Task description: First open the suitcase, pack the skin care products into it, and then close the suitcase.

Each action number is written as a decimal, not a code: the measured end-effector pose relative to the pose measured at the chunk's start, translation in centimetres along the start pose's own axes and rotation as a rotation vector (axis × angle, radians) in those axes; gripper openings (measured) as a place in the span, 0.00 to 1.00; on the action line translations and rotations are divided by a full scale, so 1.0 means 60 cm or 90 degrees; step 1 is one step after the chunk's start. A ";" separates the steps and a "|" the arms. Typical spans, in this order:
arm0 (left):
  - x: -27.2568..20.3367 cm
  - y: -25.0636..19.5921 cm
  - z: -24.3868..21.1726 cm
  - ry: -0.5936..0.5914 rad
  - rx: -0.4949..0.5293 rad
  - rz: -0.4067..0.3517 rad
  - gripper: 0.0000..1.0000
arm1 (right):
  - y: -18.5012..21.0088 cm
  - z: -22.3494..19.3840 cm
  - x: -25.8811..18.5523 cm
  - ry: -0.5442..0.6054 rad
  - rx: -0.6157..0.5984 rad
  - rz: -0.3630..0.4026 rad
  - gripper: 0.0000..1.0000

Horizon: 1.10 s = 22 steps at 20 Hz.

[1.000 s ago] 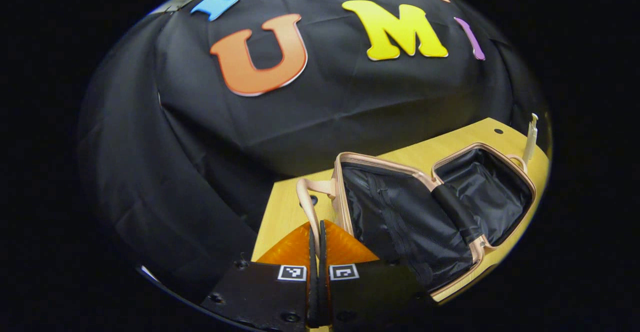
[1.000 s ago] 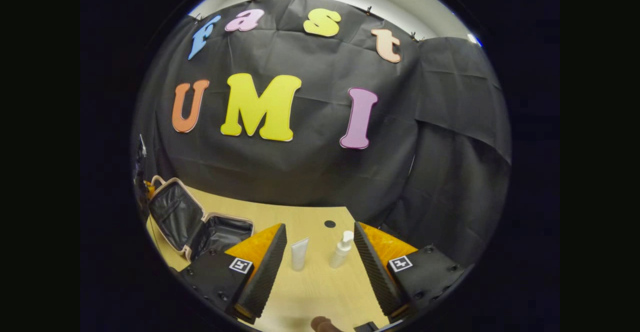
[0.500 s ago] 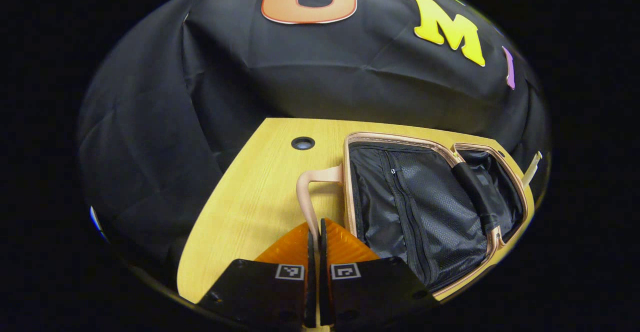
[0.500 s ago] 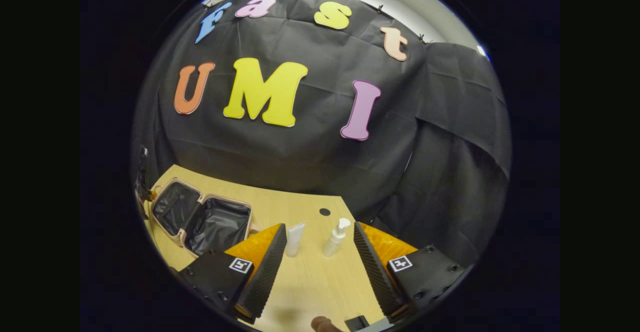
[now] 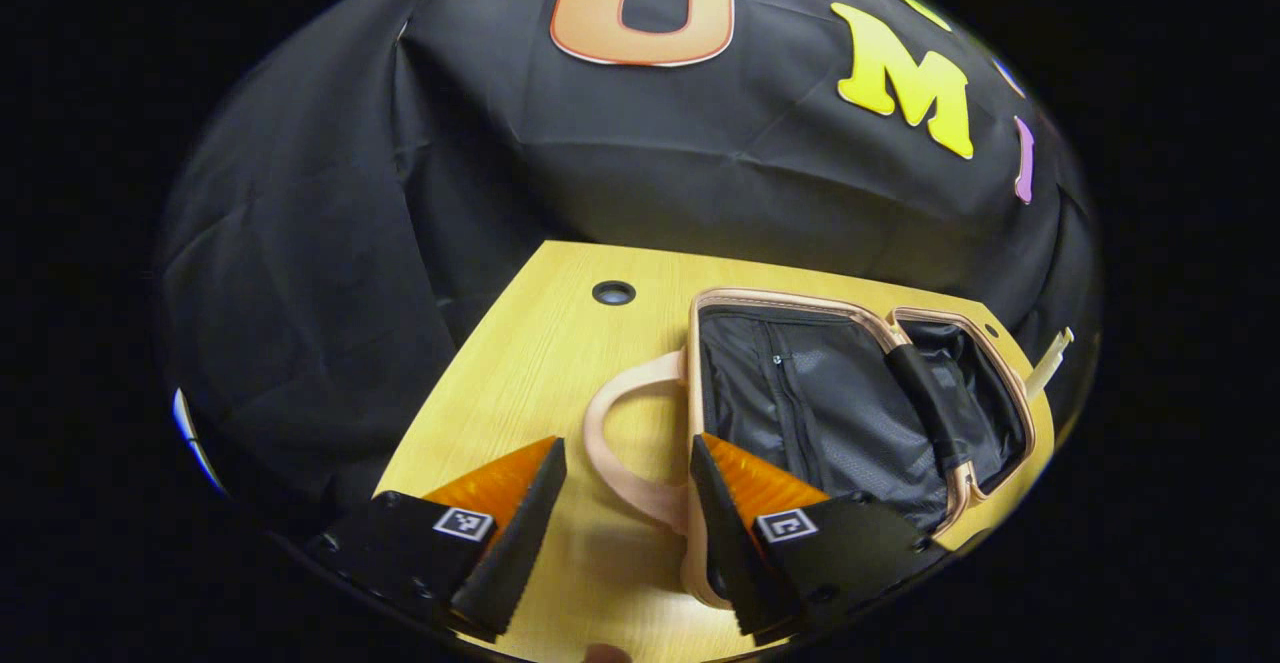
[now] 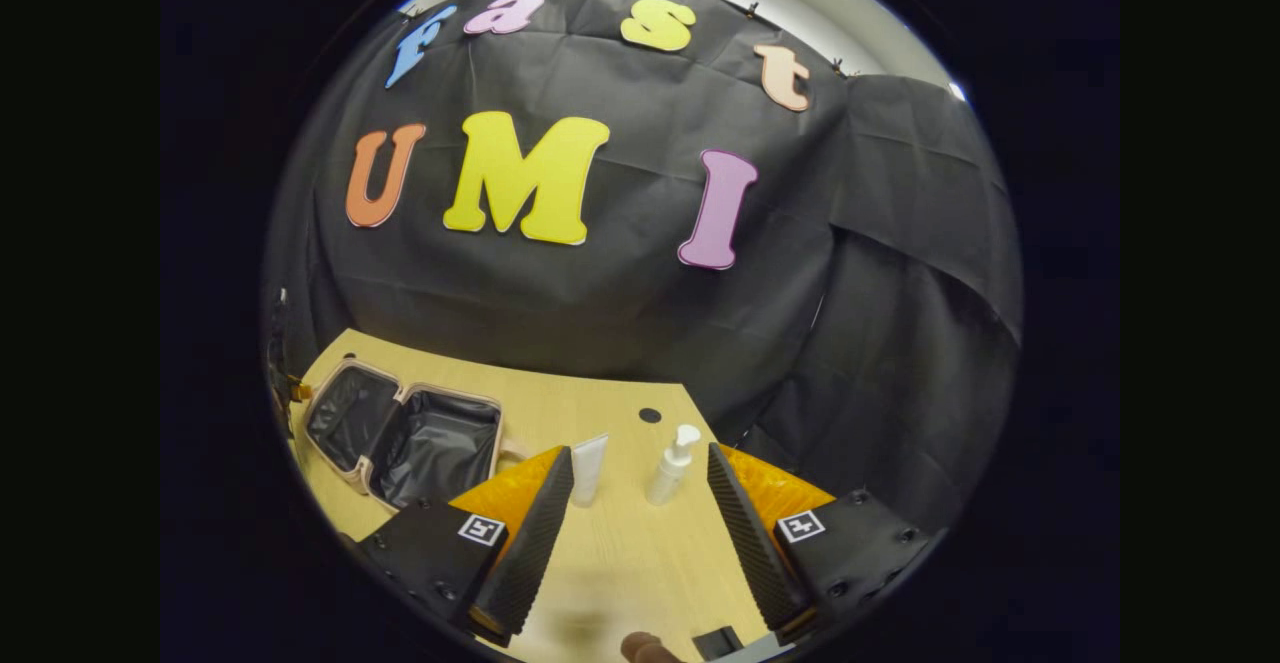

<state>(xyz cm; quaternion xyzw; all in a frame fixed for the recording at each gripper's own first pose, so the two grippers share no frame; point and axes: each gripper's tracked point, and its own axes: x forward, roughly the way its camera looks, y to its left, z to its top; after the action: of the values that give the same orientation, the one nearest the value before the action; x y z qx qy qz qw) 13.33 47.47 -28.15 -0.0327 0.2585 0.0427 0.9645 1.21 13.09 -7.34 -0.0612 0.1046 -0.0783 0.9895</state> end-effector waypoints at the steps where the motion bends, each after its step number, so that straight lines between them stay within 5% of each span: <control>1: -0.013 -0.011 0.006 -0.004 0.015 0.002 0.95 | -0.001 -0.005 0.003 -0.003 -0.008 0.004 0.80; 2: -0.027 -0.029 0.015 -0.011 0.027 -0.001 0.87 | -0.002 -0.008 0.004 -0.006 -0.016 0.008 0.80; 4: -0.047 -0.088 0.026 -0.015 0.030 -0.031 0.96 | -0.003 -0.018 0.007 -0.010 -0.025 0.023 0.80; 5: -0.059 -0.131 0.028 -0.013 0.030 -0.059 0.92 | -0.007 -0.022 0.010 -0.012 -0.028 0.028 0.80; 11: -0.098 -0.381 0.029 -0.024 0.076 -0.156 0.98 | -0.037 -0.046 0.030 -0.023 -0.049 0.086 0.80; 19: -0.123 -0.766 0.000 0.007 0.095 -0.357 0.98 | -0.153 -0.071 0.087 -0.032 -0.064 0.138 0.80; 22: -0.108 -0.871 -0.023 0.032 0.113 -0.392 0.98 | -0.195 -0.085 0.111 -0.027 -0.067 0.146 0.80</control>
<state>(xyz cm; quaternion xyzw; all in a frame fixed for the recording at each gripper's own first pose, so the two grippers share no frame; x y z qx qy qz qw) 12.24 -5.01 -23.96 -0.0264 0.2625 -0.2747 0.9246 4.87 -0.01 -12.00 -0.1023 0.0941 0.0426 0.9894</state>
